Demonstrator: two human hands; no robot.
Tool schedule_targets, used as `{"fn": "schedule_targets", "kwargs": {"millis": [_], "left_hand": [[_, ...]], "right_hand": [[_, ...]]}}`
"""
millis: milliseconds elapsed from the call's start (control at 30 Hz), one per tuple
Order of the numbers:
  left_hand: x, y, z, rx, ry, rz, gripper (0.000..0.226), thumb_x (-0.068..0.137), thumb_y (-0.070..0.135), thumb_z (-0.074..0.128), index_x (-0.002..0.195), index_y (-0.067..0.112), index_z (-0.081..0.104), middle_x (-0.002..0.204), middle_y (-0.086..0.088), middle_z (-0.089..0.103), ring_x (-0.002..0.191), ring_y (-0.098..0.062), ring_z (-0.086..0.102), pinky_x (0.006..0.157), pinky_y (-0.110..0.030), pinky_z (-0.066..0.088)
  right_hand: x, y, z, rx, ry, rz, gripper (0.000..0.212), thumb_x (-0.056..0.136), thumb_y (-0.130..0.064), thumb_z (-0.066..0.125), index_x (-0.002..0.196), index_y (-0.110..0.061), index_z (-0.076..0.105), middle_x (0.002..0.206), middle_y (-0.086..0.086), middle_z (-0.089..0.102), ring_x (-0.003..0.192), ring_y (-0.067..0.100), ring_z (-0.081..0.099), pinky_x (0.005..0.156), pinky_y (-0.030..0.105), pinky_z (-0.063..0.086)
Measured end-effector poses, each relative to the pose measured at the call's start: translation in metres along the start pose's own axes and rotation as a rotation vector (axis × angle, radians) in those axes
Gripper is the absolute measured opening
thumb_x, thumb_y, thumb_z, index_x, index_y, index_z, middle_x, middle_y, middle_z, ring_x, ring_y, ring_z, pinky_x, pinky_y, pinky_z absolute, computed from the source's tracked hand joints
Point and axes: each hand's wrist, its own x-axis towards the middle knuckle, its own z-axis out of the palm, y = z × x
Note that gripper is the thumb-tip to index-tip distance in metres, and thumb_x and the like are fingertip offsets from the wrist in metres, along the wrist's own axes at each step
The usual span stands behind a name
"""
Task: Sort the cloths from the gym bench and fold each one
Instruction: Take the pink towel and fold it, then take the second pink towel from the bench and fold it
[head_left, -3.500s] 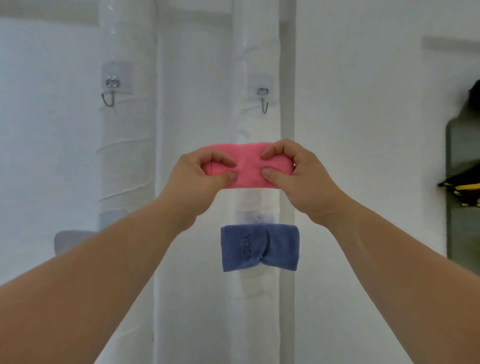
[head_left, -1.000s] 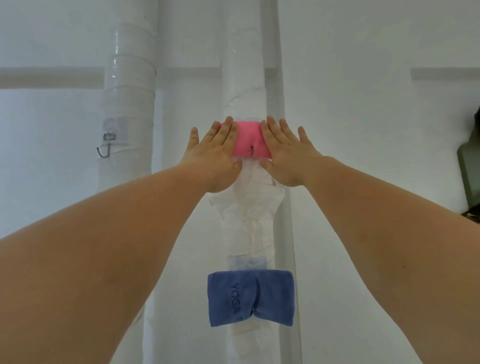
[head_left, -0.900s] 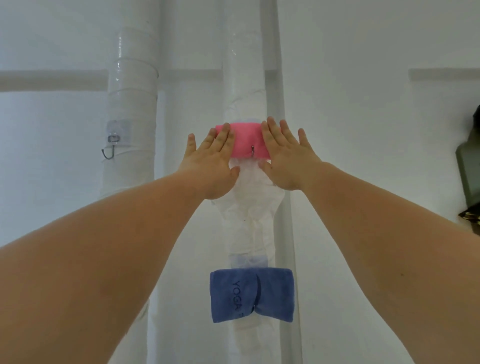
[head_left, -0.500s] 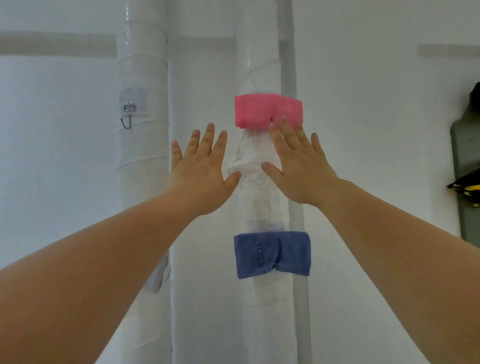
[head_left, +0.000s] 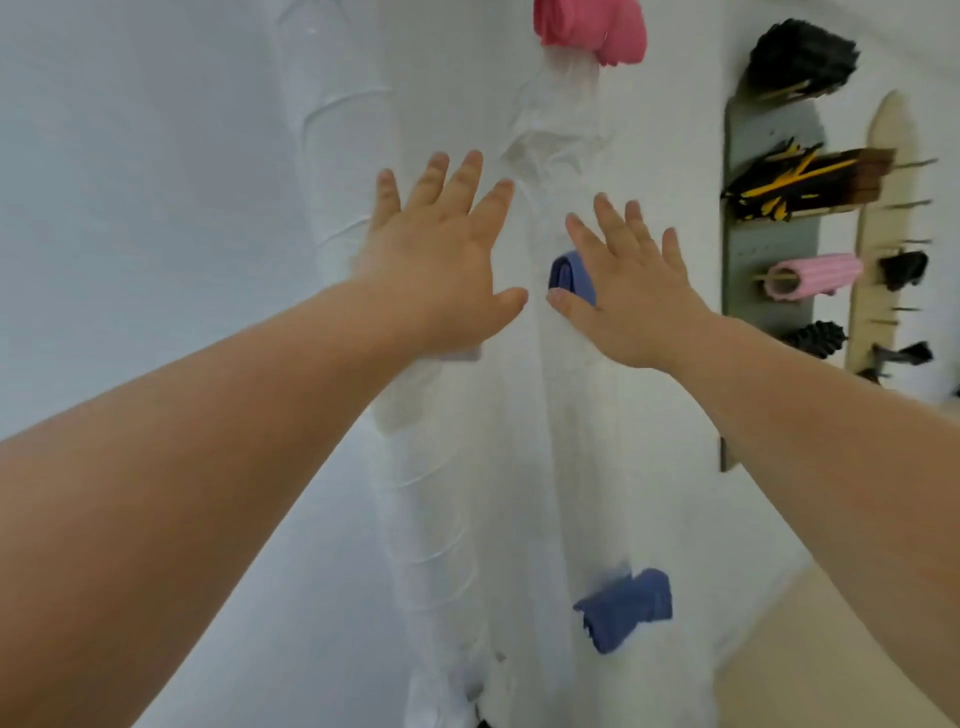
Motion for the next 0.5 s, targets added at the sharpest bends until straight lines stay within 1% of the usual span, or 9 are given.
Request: {"fn": "schedule_targets", "kwargs": {"millis": [67,133,267,300,400,500], "left_hand": [[-0.037,-0.012,-0.002,-0.099,-0.005,0.095,0.091,0.092,0.068,0.042,0.161,0.026,0.001,0.17,-0.006,-0.006,0.157,-0.028,-0.005,0.125,-0.057,0.0],[-0.071,-0.023,-0.001,-0.19,-0.024,0.171,0.09,0.091,0.066,0.047,0.161,0.026,0.007,0.171,-0.006,-0.001,0.157,-0.028,-0.002,0.125,-0.057,0.001],[-0.133,-0.032,0.016,-0.367,-0.063,0.245,0.083,0.091,0.061,0.051,0.159,0.023,0.021,0.169,-0.008,0.014,0.156,-0.028,0.009,0.126,-0.053,0.005],[-0.148,-0.029,0.023,-0.379,-0.096,0.273,0.082,0.092,0.061,0.05,0.159,0.023,0.021,0.169,-0.008,0.014,0.156,-0.028,0.009,0.126,-0.051,0.005],[-0.194,-0.011,0.049,-0.319,-0.213,0.406,0.078,0.095,0.059,0.043,0.159,0.022,0.018,0.17,-0.007,0.009,0.157,-0.028,0.004,0.127,-0.049,0.003],[-0.235,0.016,0.073,-0.347,-0.327,0.47,0.076,0.096,0.058,0.043,0.158,0.022,0.019,0.17,-0.007,0.009,0.156,-0.028,0.004,0.126,-0.048,0.003]], "right_hand": [[-0.034,-0.027,-0.004,-0.027,-0.031,0.067,0.079,0.099,-0.065,0.029,0.161,-0.027,-0.002,0.168,0.003,-0.016,0.154,0.029,-0.016,0.123,0.057,-0.004],[-0.07,-0.052,-0.007,-0.054,-0.1,0.122,0.079,0.099,-0.066,0.03,0.161,-0.028,-0.002,0.168,0.004,-0.015,0.155,0.029,-0.015,0.123,0.056,-0.004],[-0.151,-0.082,-0.002,-0.094,-0.204,0.211,0.079,0.098,-0.066,0.033,0.16,-0.032,-0.001,0.169,0.003,-0.014,0.155,0.029,-0.013,0.124,0.057,-0.002],[-0.172,-0.087,0.001,-0.097,-0.227,0.237,0.079,0.097,-0.066,0.034,0.16,-0.034,-0.002,0.169,0.003,-0.014,0.155,0.029,-0.012,0.124,0.057,-0.002],[-0.238,-0.099,0.013,-0.075,-0.323,0.326,0.08,0.098,-0.065,0.037,0.16,-0.035,-0.004,0.168,0.002,-0.015,0.155,0.028,-0.013,0.124,0.055,-0.002],[-0.301,-0.103,0.025,-0.077,-0.414,0.384,0.081,0.096,-0.065,0.04,0.16,-0.036,-0.001,0.168,0.0,-0.016,0.155,0.027,-0.014,0.124,0.054,-0.002]]}}
